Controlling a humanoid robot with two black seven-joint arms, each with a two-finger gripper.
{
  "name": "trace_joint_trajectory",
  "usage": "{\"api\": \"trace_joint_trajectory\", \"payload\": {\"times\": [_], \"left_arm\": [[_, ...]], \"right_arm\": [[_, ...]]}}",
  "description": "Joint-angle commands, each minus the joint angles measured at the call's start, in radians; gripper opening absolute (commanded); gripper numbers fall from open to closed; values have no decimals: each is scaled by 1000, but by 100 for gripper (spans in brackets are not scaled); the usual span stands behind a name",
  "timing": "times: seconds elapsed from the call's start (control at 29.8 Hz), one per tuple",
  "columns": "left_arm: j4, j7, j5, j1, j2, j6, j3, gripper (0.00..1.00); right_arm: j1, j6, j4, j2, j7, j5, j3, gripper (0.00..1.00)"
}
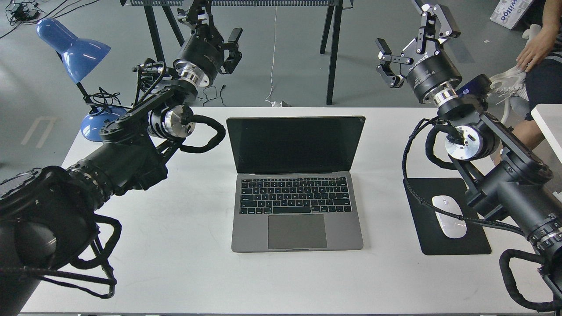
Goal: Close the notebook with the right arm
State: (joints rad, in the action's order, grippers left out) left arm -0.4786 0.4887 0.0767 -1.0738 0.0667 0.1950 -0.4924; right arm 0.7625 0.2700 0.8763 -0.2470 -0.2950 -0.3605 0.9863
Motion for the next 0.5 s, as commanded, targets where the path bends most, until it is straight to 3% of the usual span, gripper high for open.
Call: {"api": "trace_joint_trajectory", "payload": {"times": [0.0,0.47], "left_arm": [[0,0,3,-1,-2,-12,2,100],[0,0,3,-2,-2,-39,5,100]], "right_arm": [[0,0,0,0,0,0,0,100],[17,-11,-6,-2,2,-12,-41,100]]}}
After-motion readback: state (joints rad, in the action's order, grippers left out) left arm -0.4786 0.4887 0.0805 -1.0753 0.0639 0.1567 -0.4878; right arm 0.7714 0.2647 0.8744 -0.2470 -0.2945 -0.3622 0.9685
